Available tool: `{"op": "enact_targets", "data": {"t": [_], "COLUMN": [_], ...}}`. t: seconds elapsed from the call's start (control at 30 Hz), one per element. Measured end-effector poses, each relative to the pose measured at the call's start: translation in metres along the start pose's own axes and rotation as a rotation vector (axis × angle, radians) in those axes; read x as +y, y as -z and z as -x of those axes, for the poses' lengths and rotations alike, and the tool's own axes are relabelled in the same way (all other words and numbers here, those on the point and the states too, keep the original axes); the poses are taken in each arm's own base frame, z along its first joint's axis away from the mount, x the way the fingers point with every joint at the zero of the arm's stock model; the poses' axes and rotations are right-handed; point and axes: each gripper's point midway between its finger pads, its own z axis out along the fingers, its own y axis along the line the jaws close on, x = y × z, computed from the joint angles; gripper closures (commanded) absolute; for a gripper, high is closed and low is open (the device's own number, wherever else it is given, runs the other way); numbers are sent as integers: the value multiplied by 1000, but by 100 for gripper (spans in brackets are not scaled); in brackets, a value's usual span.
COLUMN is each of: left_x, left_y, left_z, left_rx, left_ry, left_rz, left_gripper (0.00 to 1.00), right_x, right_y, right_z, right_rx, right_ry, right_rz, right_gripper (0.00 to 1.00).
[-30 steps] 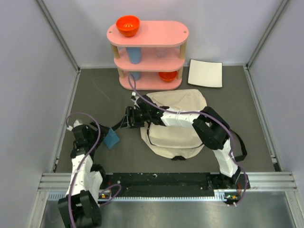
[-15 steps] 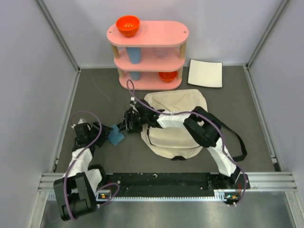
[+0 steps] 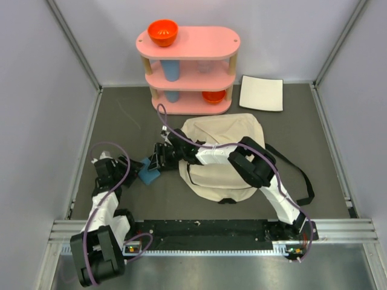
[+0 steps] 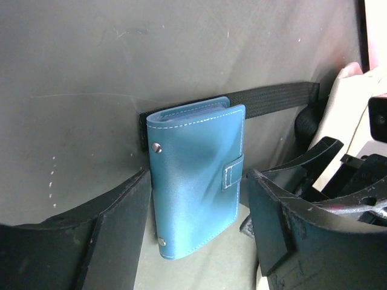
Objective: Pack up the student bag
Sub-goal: Pick up the personal item from the center of the board.
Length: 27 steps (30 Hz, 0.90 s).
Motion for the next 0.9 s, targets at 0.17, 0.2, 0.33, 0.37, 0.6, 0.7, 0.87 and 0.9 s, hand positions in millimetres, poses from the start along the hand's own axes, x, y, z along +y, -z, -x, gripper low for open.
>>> {"op": "enact_targets", "data": {"t": [0.17,0.2,0.33,0.37,0.6,0.7,0.87,0.9], "left_x": [5,4,3,3,8,11,11,10], "left_y": [-1,-1,-2,-3,-3,-3,-3,-3], "left_z": [-9,-9,-8,-8,-11,-14,-13,-14], "left_rx": [24,25,25,25,31,35,32,36], "left_ry": [6,4,2,2,0,2,-1,0], "left_rz": [-1,-6,-15,-15,-7,1,-3,-8], "left_gripper": [33,33,35,36,58,58,45,38], "right_x": [-1,0,1,2,-4,-5,-1,0], "right_y": [0,0,0,0,0,0,2,4], "right_z": [0,0,-2,-2,-8,-10,-9,-9], "right_rx": [1,1,11,11,14,18,10,6], "right_ry": [-1,0,2,4,8,7,18,22], "right_rz": [-1,0,11,14,28,32,50,52], "right_gripper": [57,57,64,66,92,96,100,100]}}
